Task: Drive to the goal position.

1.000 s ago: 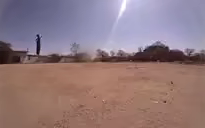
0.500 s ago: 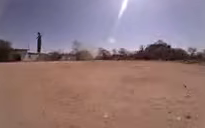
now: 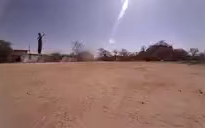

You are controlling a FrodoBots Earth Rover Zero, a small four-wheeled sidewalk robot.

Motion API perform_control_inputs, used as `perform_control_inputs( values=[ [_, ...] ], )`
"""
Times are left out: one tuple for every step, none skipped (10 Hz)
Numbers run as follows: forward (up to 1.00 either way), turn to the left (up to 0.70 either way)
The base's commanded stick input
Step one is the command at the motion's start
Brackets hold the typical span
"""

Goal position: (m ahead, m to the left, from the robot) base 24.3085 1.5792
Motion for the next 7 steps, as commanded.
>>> perform_control_inputs(
  values=[
    [1.0,0.0],
    [1.0,0.0],
    [1.0,0.0],
    [1.0,0.0],
    [1.0,0.0],
    [1.0,0.0],
    [1.0,0.0]
  ],
)
